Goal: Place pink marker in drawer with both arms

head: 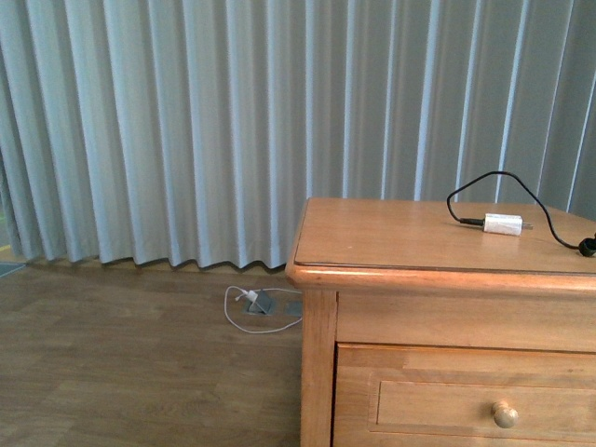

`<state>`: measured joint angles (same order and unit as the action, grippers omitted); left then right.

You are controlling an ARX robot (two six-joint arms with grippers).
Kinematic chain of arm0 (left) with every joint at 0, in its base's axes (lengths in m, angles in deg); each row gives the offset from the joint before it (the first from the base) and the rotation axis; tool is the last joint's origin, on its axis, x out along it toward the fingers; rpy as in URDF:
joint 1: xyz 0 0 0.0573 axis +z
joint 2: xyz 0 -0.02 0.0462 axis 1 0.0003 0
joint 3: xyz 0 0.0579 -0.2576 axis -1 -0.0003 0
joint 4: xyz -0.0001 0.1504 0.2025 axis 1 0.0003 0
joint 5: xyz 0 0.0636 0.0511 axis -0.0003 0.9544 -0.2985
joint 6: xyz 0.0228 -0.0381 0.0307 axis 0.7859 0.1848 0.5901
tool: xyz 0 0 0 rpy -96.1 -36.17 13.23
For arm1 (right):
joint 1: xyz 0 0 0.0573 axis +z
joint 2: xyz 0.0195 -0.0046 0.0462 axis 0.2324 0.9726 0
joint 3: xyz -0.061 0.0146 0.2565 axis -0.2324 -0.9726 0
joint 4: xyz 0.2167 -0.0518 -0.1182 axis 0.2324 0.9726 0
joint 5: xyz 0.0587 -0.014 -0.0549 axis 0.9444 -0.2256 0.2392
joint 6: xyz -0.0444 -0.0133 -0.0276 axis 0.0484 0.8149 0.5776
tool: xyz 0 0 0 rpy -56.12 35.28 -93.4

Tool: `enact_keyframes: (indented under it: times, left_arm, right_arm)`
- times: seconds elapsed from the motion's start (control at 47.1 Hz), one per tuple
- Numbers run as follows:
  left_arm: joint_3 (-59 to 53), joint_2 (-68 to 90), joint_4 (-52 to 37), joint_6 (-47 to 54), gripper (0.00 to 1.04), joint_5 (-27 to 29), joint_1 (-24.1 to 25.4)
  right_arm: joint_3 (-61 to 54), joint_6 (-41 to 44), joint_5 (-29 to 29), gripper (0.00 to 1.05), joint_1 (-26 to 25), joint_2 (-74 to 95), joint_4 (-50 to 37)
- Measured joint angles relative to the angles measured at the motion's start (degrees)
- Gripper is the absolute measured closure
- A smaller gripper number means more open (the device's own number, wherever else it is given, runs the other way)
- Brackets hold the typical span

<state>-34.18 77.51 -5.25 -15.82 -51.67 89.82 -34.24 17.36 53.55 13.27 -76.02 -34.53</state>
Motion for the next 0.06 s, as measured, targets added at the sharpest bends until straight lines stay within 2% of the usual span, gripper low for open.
enact_keyframes:
  times: [0.064]
  left_arm:
    - [0.0,0.0,0.0,0.0,0.06,-0.02,0.0]
  right_arm:
    - [0.0,0.0,0.0,0.09,0.0,0.0,0.0]
